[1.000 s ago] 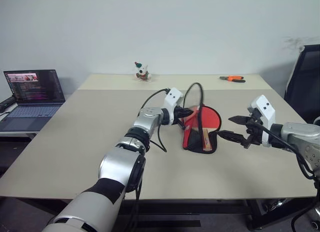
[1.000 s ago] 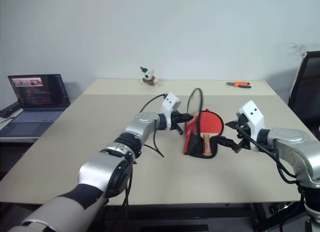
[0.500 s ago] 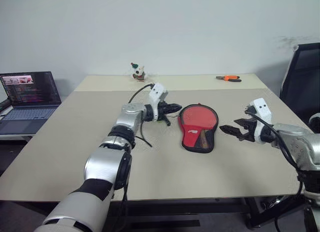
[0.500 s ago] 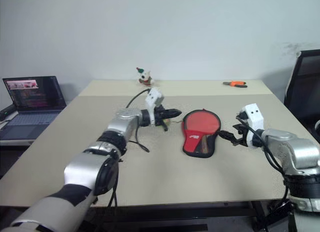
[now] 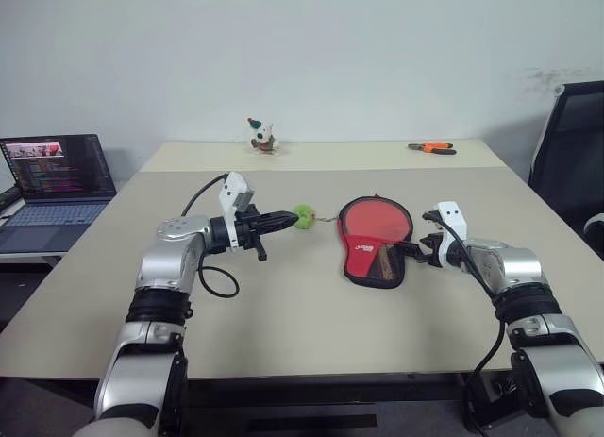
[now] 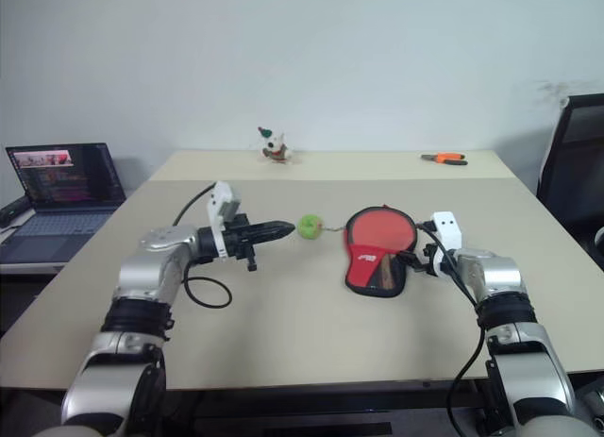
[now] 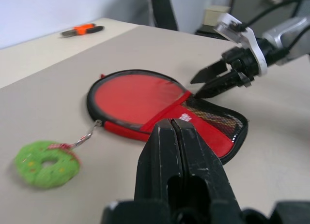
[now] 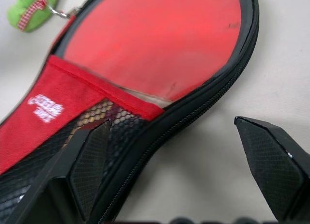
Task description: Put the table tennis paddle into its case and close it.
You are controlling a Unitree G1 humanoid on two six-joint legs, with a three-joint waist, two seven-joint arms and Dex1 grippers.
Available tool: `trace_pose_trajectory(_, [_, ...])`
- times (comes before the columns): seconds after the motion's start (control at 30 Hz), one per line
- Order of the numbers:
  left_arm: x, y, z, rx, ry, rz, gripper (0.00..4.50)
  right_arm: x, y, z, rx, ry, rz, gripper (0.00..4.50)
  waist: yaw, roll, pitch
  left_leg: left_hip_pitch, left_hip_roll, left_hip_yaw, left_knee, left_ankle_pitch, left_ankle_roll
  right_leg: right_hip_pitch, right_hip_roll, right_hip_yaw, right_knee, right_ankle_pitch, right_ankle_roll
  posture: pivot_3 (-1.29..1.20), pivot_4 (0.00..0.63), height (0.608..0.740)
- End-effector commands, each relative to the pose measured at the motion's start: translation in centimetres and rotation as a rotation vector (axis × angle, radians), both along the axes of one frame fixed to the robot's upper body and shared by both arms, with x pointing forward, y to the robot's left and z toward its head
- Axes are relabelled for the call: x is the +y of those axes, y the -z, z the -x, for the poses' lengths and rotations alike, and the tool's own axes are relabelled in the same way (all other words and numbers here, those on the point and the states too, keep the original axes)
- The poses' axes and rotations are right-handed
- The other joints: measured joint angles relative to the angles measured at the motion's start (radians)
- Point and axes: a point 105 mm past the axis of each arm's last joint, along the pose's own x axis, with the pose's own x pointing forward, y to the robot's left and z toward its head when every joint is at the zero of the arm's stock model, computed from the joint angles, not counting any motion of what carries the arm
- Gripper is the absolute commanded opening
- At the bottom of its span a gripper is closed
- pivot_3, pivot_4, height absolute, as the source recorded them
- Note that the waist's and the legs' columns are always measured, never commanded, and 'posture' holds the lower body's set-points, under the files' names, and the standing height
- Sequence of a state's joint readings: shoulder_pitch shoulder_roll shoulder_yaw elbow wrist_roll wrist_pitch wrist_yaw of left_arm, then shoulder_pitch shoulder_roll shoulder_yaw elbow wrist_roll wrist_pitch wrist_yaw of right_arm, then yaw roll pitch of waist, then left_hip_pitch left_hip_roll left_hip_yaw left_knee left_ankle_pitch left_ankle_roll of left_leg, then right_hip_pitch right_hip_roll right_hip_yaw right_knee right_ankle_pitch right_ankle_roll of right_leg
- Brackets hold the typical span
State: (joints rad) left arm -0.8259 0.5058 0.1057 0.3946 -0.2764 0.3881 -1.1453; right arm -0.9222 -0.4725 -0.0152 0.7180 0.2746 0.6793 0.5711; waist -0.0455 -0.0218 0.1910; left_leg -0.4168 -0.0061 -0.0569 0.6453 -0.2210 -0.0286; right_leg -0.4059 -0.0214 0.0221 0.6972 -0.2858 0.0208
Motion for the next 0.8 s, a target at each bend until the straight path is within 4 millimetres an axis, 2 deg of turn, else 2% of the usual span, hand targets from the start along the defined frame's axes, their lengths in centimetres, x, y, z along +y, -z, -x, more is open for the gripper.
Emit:
trace_pose_trajectory(0.03, [0.4, -1.8, 0.7, -0.059, -0.019, 0.022, 0.03, 0.6, -0.8, -0.6, -0.032, -0.028, 0.018, 4.50, -0.001, 0.000, 0.000, 0.000, 0.000, 0.000, 0.000, 0.000, 0.000, 0.000, 0.000, 0.000, 0.000, 0.000, 0.000, 0.00, 0.150, 0.740])
trace_pose_trajectory(0.17, [0.4, -1.8, 0.9, -0.056, -0.033, 0.021, 0.03, 0.8, 0.1, -0.8, -0.005, -0.039, 0.037, 4.50, -0.003, 0.000, 0.000, 0.001, 0.000, 0.000, 0.000, 0.000, 0.000, 0.000, 0.000, 0.000, 0.000, 0.000, 0.000, 0.00, 0.150, 0.740])
trace_pose_trajectory(0.4, [0.5, -1.9, 0.8, -0.062, -0.050, 0.014, 0.03, 3.3, 1.2, -0.4, 0.059, -0.150, 0.039, 4.50, -0.014, 0.000, 0.000, 0.002, 0.001, 0.001, 0.000, 0.000, 0.000, 0.000, 0.001, 0.001, 0.001, 0.000, 0.000, 0.00, 0.150, 0.740])
trace_pose_trajectory(0.5, [0.5, -1.9, 0.8, -0.064, -0.055, 0.011, 0.00, 4.1, 1.4, -0.6, 0.069, -0.165, 0.042, 3.90, -0.019, 0.000, 0.000, 0.002, 0.001, 0.002, 0.000, 0.000, 0.000, 0.000, 0.001, 0.002, 0.001, 0.000, 0.000, 0.00, 0.150, 0.740])
trace_pose_trajectory(0.8, [0.8, -1.6, 0.9, -0.061, -0.067, -0.003, 0.00, 4.8, 2.0, -0.7, 0.107, -0.161, 0.020, 0.90, -0.021, -0.001, -0.001, 0.008, 0.001, 0.004, -0.001, 0.000, 0.000, 0.002, 0.001, 0.009, 0.003, 0.000, 0.000, 0.00, 0.150, 0.740])
